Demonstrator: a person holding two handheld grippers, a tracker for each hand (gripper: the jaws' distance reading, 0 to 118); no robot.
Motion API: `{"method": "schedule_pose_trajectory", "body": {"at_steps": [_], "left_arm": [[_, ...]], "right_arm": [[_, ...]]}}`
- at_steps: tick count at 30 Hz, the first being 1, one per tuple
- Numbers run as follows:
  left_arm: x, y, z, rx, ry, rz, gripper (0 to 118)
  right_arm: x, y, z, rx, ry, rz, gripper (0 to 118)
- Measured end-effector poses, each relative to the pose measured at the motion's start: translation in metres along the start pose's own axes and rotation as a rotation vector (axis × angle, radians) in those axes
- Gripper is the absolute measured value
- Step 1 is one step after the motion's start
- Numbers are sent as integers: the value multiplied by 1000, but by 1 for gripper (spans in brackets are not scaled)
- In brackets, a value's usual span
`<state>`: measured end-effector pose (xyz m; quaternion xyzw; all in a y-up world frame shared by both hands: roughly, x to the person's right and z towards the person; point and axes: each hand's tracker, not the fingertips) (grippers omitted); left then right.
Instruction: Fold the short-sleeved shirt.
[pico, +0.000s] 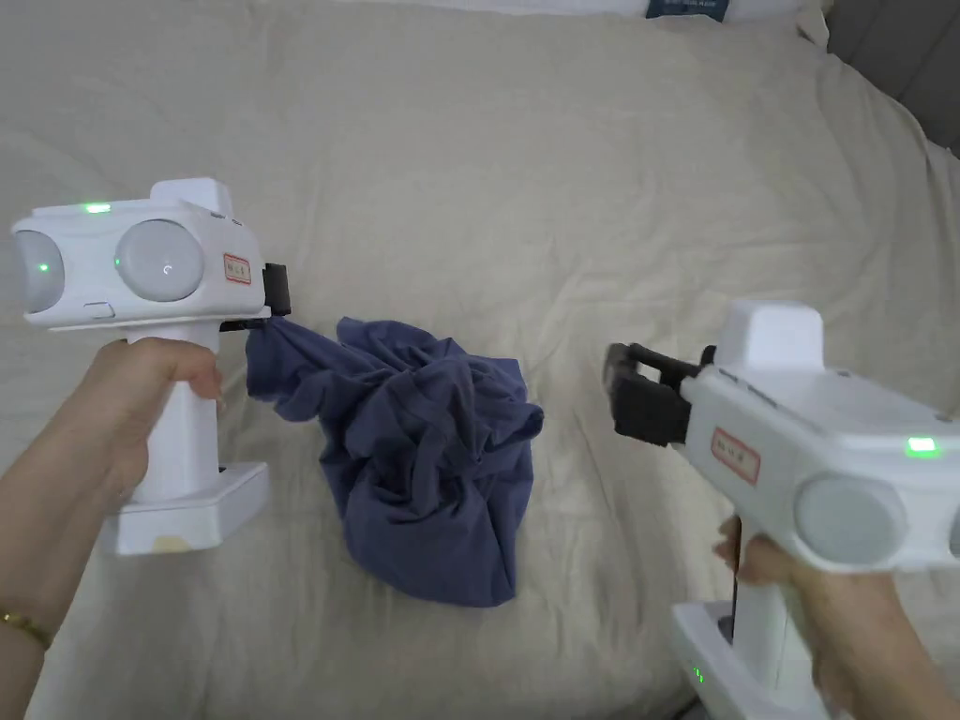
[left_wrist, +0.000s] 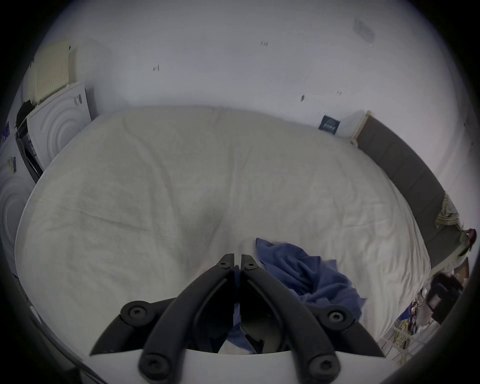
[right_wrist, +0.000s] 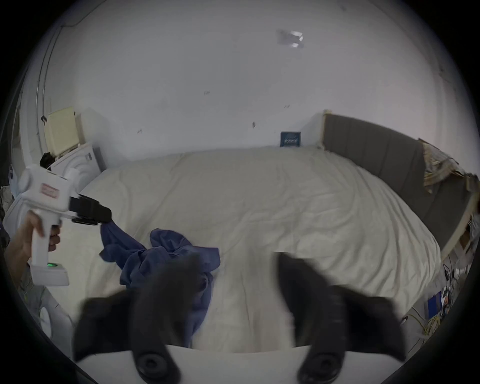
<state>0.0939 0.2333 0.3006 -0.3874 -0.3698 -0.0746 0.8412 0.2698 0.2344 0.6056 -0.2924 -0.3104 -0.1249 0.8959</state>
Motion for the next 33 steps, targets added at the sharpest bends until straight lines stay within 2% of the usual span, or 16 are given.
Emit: {"method": "schedule_pose_trajectory", "body": {"at_steps": [1,3,5,8,13,14,17,20,21,22,26,29,33], "left_arm": [[-1,-6,7,11,-3,12,3],[-2,-17,17,9,-20,10,3],[-4,-27,20,8,-19,25,3],[-6,-42,23,-1,-14,32,3],[-10,-56,13,-28,8,25,3],[-11,-58,11,-33,8,30,3],[-14,-62,2,-52,7,43,3],[-18,-65,-9,-70,15,48,3],[-19,-66,-12,-82,17,58,3],[-21,-66,-15,-91,19,75,3],[-29,-66,-21,-94,29,107,3],[-35,-59,-11,-66,20,148,3],[-39,-42,15,-8,3,183,3]], "right_arm": [[-1,7,-9,8,-3,5,93],[-5,25,-31,-63,-5,52,118],[-10,40,-58,-85,11,50,118],[-22,59,-110,-248,32,65,118],[-43,57,-189,-444,-22,46,118],[-46,55,-197,-467,-11,35,114],[-52,48,-224,-530,-5,-21,91],[-54,40,-236,-549,-49,-55,46],[-54,37,-238,-561,-60,-55,19],[-53,35,-237,-575,-55,-59,2],[-39,36,-228,-602,-9,-110,1],[-24,52,-202,-503,-3,-108,1],[0,91,-147,-383,72,-114,0]]}}
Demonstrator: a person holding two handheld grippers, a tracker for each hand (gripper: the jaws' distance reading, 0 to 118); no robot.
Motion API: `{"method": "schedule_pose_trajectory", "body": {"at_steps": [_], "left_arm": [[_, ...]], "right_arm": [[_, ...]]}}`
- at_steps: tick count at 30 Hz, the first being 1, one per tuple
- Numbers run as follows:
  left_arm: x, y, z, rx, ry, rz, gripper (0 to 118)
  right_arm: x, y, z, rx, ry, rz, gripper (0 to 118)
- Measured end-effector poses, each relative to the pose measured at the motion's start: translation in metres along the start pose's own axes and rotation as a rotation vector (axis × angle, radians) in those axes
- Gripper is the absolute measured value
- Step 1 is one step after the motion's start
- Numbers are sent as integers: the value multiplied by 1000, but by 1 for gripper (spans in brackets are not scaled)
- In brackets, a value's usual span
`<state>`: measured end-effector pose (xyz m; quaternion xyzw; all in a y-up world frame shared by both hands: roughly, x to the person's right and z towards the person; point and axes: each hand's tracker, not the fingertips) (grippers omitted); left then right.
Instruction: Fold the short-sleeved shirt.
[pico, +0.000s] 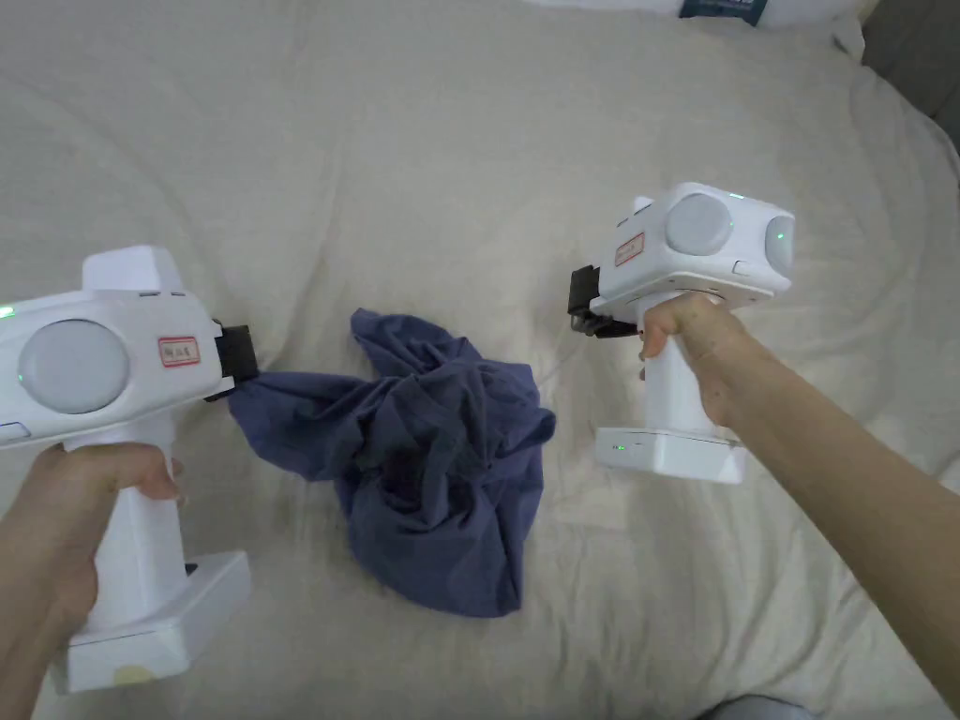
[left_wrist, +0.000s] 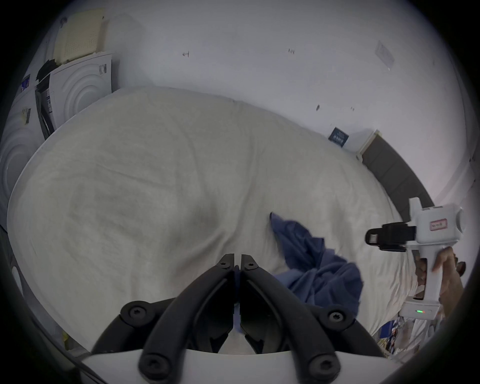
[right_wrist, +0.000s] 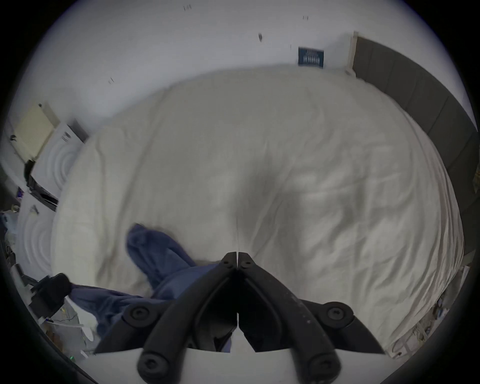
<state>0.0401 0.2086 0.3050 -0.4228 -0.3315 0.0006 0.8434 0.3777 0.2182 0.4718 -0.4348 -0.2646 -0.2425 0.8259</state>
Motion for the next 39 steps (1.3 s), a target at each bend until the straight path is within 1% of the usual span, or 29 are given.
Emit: {"method": "schedule_pose_trajectory", "body": {"at_steps": [2,4,5,6,7,8,9,10,11,12,15,18,20,22,23,24,25,26,27,28,29,30,31,32,33,35,37,39], "left_arm": [[2,7,15,31,-9,8,3],[8,11,29,53,-15,-10,3],[11,11,32,55,-15,-21,3],[14,9,33,58,-14,-37,3],[17,8,34,56,-10,-54,3],[20,5,34,53,-9,-62,3],[21,3,33,49,-8,-65,3],[23,1,31,42,-9,-66,3],[23,-1,30,35,-13,-68,3],[24,-4,30,33,-15,-66,3],[23,-9,30,32,-29,-54,3],[18,-11,32,30,-35,-30,3],[15,-12,32,30,-37,-25,3],[13,-15,30,20,-24,-44,3],[13,-16,29,17,-19,-52,3],[11,-17,27,13,-22,-58,3],[9,-18,24,5,-27,-59,3],[7,-18,22,-4,-29,-53,3],[5,-18,19,-12,-29,-46,3],[4,-18,16,-19,-27,-40,3],[3,-18,14,-22,-24,-38,3],[2,-19,12,-20,-21,-34,3],[2,-18,11,-21,-18,-27,3],[1,-18,10,-24,-15,-21,3],[2,-18,11,-24,-9,-15,3],[0,-16,16,-12,-9,-4,3],[-1,-12,25,12,-9,18,3],[-2,-7,34,33,-13,35,3]], "right_arm": [[7,6,36,64,25,7,0],[12,8,61,43,36,21,1],[12,7,69,57,33,4,2],[12,5,74,81,32,-13,10],[13,3,78,81,31,-9,29],[12,2,78,82,41,-5,55],[8,-1,73,74,39,3,89],[5,-3,66,43,38,6,107],[2,-5,60,12,25,0,116],[-1,-6,51,-4,32,-1,118],[-13,-8,17,-54,50,-8,118],[-23,-11,-28,-137,16,-72,118],[-26,-14,-57,-191,14,-105,118],[-30,-18,-81,-218,-14,-132,105],[-30,-20,-90,-225,-24,-140,93],[-30,-22,-99,-236,-44,-154,74],[-29,-22,-109,-242,-49,-167,59],[-28,-23,-114,-252,-48,-178,49],[-27,-25,-119,-266,-40,-189,46],[-30,-24,-118,-276,-77,-171,46],[-32,-23,-114,-261,-105,-126,38],[-32,-20,-110,-260,-101,-78,18],[-31,-17,-104,-256,-82,-92,5],[-26,-14,-97,-259,-83,-102,5],[-29,-12,-86,-266,-50,-99,4],[-27,-6,-61,-228,-45,-55,4],[-25,0,-21,-163,7,-22,4],[-20,5,18,-120,54,-9,4]]}}
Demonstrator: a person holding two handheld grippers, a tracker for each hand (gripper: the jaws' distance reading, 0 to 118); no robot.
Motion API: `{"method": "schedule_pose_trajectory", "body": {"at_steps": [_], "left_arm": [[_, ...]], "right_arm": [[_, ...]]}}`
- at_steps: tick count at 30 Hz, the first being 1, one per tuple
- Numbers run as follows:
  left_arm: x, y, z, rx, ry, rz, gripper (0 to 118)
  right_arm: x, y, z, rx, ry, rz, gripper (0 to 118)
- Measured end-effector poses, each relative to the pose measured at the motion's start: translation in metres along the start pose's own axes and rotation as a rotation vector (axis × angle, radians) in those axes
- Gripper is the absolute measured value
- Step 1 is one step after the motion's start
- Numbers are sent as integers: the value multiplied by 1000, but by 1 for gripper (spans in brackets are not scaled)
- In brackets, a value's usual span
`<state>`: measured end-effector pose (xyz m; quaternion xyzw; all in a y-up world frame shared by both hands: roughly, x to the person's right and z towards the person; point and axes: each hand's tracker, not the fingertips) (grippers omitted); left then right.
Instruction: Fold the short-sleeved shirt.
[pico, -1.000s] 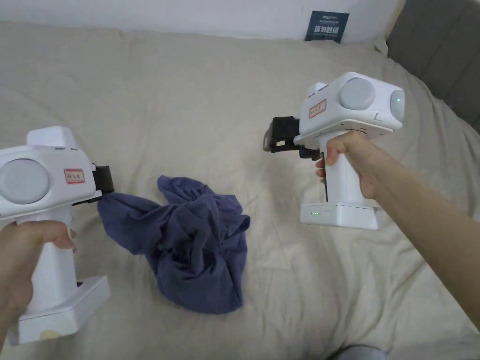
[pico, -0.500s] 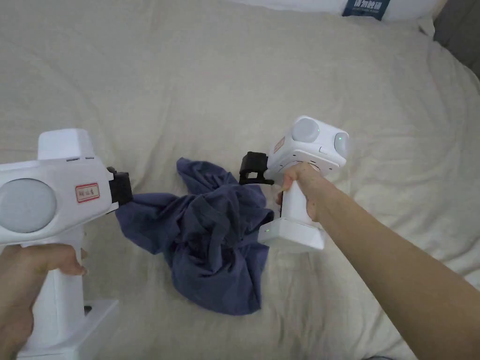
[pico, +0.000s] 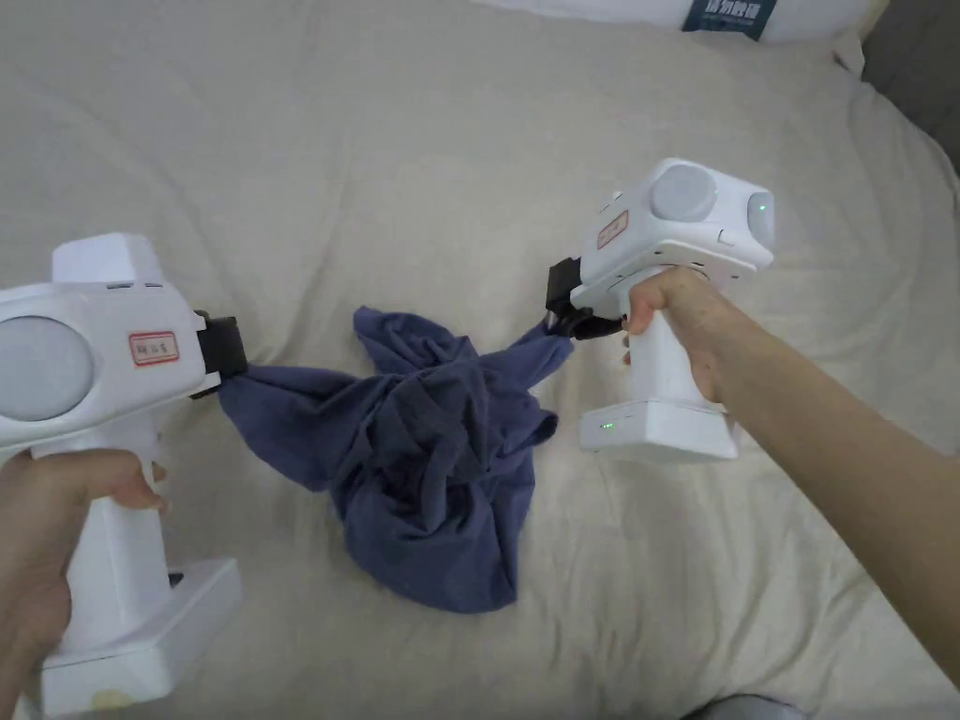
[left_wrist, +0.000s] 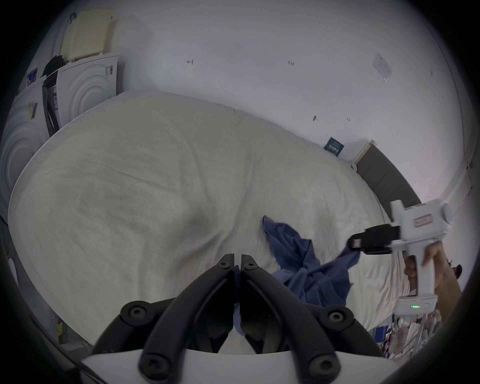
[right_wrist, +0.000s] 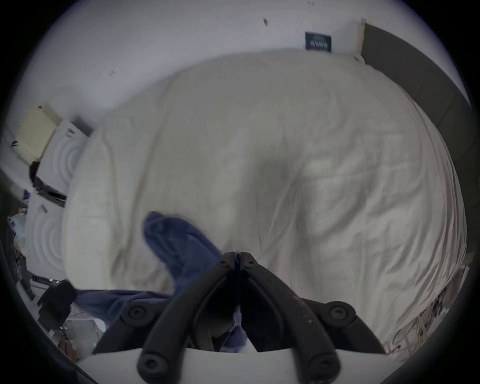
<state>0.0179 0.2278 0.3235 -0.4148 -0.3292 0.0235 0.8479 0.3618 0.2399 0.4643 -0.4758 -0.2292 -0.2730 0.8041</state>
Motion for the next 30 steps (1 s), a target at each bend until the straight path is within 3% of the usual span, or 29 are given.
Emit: {"method": "schedule_pose_trajectory", "body": {"at_steps": [9,17,21,26,30], "left_arm": [[20,78,67,214,-16,-21,3],[43,199,137,486,138,-101,3],[54,260,161,606,273,-137,3],[72,321,178,649,348,-132,3],[100,361,177,697,401,-173,3]], "right_arm": [[24,23,166,299,7,50,4],[50,75,286,557,-191,63,4],[63,107,331,663,-238,30,4],[53,135,372,780,-288,-2,4],[24,173,393,892,-350,26,4]]}}
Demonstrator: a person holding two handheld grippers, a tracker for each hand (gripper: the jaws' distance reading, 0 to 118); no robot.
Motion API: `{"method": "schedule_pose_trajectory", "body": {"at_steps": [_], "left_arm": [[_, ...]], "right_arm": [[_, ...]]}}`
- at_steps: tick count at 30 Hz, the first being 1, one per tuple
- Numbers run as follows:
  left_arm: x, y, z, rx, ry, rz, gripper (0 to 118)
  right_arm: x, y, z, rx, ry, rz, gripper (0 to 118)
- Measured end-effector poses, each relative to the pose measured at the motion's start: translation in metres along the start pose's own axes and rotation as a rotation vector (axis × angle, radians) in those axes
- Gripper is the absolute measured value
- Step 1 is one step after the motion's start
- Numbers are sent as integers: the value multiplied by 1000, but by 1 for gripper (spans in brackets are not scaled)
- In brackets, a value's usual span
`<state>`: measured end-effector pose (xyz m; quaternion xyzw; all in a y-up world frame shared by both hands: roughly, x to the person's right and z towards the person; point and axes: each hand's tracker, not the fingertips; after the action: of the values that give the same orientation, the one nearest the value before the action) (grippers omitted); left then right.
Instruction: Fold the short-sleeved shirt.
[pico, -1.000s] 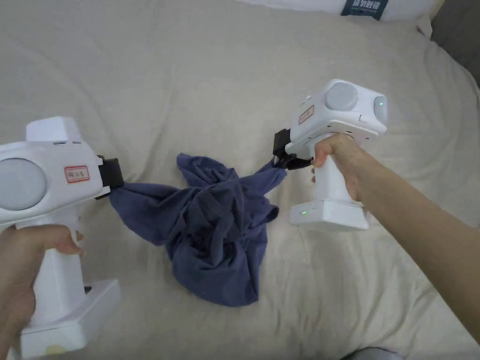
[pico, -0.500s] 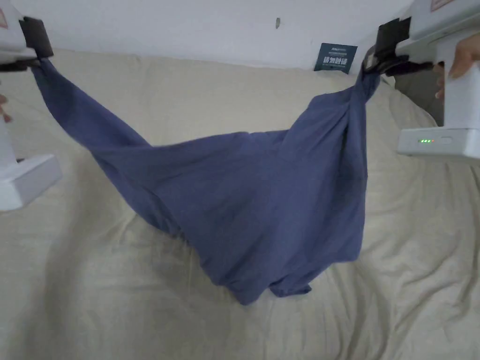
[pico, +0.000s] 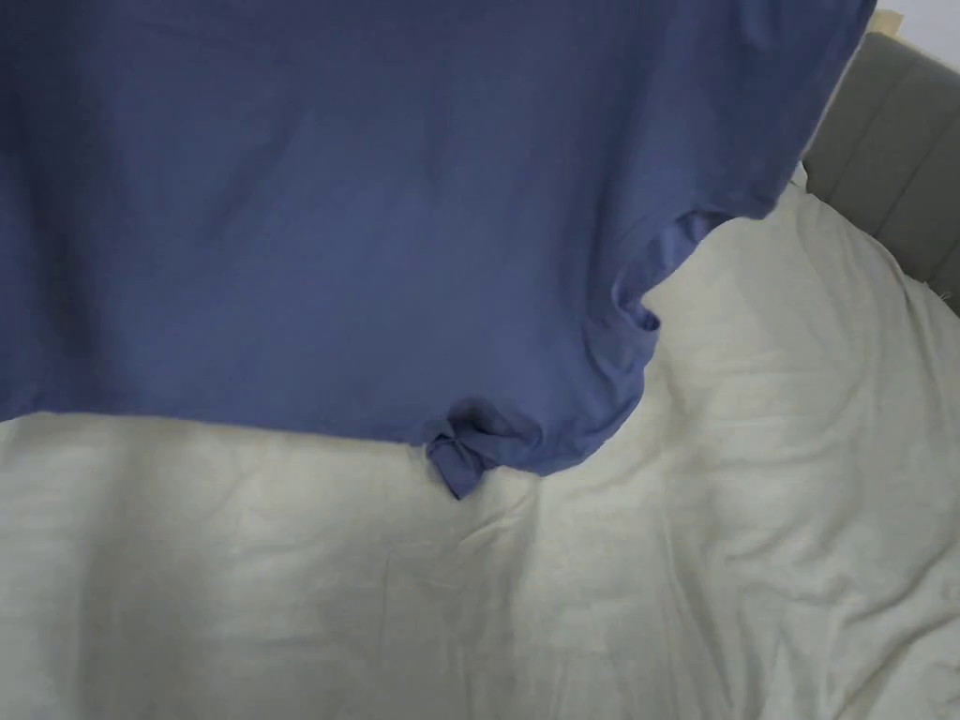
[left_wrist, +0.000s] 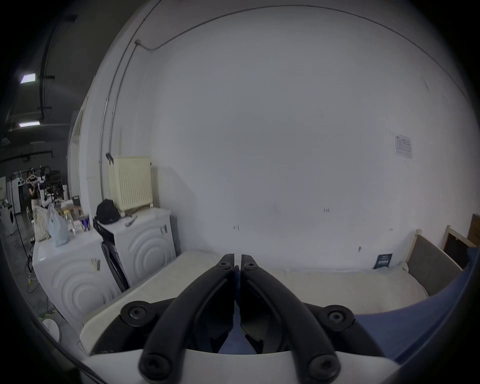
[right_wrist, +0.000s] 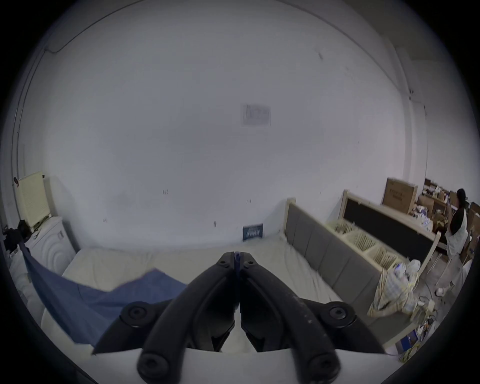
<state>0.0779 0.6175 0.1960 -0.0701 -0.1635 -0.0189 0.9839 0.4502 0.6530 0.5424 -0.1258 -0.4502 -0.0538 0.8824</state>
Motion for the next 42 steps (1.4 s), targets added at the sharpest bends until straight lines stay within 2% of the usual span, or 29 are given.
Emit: {"method": "schedule_pose_trajectory", "body": {"at_steps": [3,6,8,12,14,18,20,21,28,30,31,32,37,42], "left_arm": [[21,25,-14,31,14,-14,3],[43,44,-28,113,58,-104,3],[52,54,-39,125,43,-92,3],[52,68,-59,115,6,5,3],[48,66,-61,130,-13,23,3],[35,41,-61,111,-52,12,3],[27,20,-56,67,-95,9,3],[23,6,-51,36,-121,15,3],[0,-108,-7,-98,-251,-68,3],[-12,-144,8,-146,-273,-38,3],[-19,-165,16,-168,-295,-8,3],[-23,-182,23,-184,-297,-3,3],[-48,-287,70,-267,-297,-54,3],[-69,-383,104,-454,-282,-28,3]], "right_arm": [[-21,39,-7,78,-24,7,4],[-40,74,-10,157,-80,18,4],[-47,94,-13,201,-103,8,4],[-49,118,-15,247,-106,-10,4],[-44,121,-8,310,-96,-39,4],[-31,105,13,324,-38,-49,4],[-24,88,20,294,25,-60,4],[-21,76,26,273,23,-56,4],[2,-35,52,68,121,18,4],[15,-78,60,-3,157,-32,4],[21,-101,63,-57,180,-20,4],[27,-121,66,-68,188,-40,4],[53,-243,91,-198,247,-96,4],[71,-356,108,-365,251,-164,4]]}}
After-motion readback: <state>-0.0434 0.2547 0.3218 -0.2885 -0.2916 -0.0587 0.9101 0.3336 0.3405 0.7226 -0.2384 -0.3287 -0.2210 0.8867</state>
